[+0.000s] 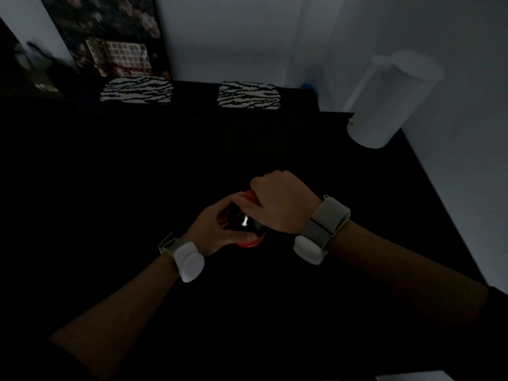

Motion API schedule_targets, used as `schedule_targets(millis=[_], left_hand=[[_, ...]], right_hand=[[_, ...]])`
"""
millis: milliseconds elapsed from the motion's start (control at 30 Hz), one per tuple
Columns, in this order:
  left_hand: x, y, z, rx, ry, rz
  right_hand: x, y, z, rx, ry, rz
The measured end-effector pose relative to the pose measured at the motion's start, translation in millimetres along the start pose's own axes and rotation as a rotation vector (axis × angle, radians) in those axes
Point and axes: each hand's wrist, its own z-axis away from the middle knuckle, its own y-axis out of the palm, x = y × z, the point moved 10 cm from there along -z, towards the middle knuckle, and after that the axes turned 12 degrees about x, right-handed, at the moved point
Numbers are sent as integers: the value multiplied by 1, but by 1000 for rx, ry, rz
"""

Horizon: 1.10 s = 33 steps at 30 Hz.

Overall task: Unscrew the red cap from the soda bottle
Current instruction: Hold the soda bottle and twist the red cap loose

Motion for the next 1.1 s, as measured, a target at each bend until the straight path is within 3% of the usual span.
schedule_targets(millis=[333, 533, 700, 867, 1100], left_hand=[[10, -3, -3, 27, -55, 109], [7, -1, -5, 42, -43, 104], [-5, 1, -5, 46, -30, 36], [-19, 9, 1, -116, 49, -89], [-11, 11, 3, -222, 15, -67]], right_hand=[[16, -1, -11, 187, -254, 124], [17, 3, -11, 238, -284, 202], [6, -4, -1, 68, -75, 193], [-1, -12, 9, -105, 181, 174], [-3, -7, 8, -155, 271, 133]])
